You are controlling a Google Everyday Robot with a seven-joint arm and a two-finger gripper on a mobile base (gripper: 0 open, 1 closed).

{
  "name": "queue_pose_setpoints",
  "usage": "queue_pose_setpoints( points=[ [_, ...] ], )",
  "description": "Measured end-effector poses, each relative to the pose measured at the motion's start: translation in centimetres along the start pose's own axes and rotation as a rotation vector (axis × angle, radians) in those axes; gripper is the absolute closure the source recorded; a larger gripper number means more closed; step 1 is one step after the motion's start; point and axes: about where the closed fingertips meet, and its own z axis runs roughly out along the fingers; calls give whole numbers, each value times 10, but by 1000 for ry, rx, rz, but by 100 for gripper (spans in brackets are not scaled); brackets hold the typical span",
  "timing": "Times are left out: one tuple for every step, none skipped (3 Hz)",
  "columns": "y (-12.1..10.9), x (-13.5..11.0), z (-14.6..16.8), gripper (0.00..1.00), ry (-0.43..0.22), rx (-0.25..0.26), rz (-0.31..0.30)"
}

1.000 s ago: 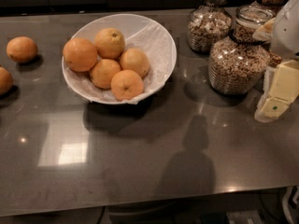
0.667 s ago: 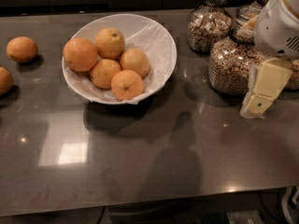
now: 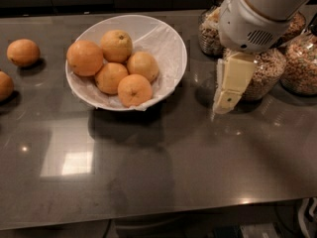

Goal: Pick orange from white bowl

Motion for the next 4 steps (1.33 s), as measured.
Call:
queue_pose_setpoints(
  points=[
    [0, 0, 0, 0, 0, 0, 0],
    [-12, -19, 10, 0, -51, 21, -22],
    [-27, -49, 21, 0, -105, 40, -82],
    [-37, -68, 31, 0, -136, 48, -115]
  ],
)
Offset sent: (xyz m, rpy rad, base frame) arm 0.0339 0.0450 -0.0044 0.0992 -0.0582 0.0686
